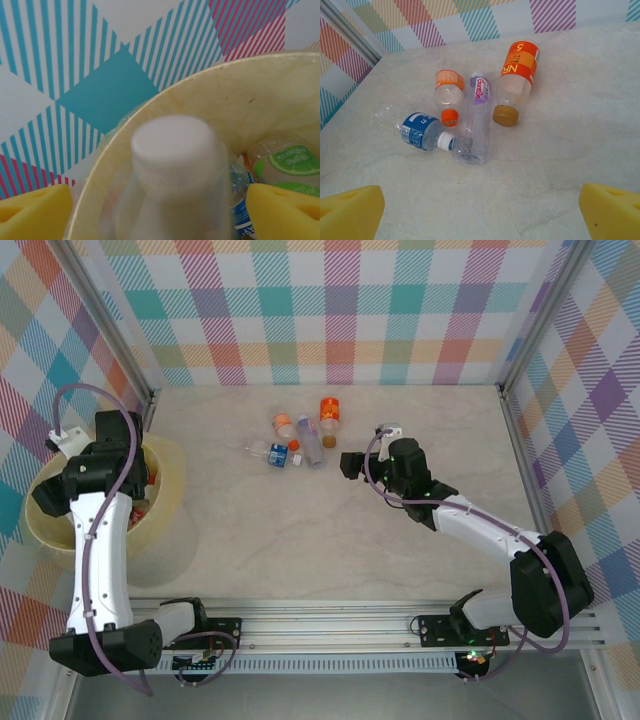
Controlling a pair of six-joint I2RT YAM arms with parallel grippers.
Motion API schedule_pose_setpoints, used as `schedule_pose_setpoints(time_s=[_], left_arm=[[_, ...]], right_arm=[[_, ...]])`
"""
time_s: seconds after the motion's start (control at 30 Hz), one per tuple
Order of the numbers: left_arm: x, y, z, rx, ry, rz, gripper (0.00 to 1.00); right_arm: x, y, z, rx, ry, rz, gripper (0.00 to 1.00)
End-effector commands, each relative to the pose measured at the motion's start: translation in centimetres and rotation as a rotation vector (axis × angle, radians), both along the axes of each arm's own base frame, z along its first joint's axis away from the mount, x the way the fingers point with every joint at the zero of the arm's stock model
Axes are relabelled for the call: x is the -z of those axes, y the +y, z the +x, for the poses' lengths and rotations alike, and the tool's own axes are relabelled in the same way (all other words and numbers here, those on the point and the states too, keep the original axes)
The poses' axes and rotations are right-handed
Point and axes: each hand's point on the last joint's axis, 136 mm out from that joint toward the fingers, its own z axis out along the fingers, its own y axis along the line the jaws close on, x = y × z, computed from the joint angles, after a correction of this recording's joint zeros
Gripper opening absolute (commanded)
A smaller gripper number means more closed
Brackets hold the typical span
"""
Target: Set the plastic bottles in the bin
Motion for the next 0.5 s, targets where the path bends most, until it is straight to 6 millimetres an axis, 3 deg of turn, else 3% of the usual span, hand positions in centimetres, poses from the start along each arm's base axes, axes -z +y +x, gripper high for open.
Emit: schedule_pose_setpoints(time_s=[0.0,0.27,0.4,0.47], left_arm=[[-0.6,-0.2,0.5,0.0,-0.041,-0.06,0.98],[-1.2,-2.1,3.7,0.12,-0.163,-0.215,1.0],[-1.6,-3.1,4.2,0.173,-0.225,-0.268,1.0],[-1.8,-2.9,3.5,0.152,-0.231,-0.254,1.0]], right_arm=[[-1.9,0.2,0.2,-0.002,-0.034,0.018,1.0],[-1.5,-0.1,0.2,0.014,-0.025,0.011,1.0],[-1.3,-0.1,0.3,0.019,-0.022,0.007,1.0],[-1.3,-0.1,0.4,0.018,-0.021,0.007,1.0]])
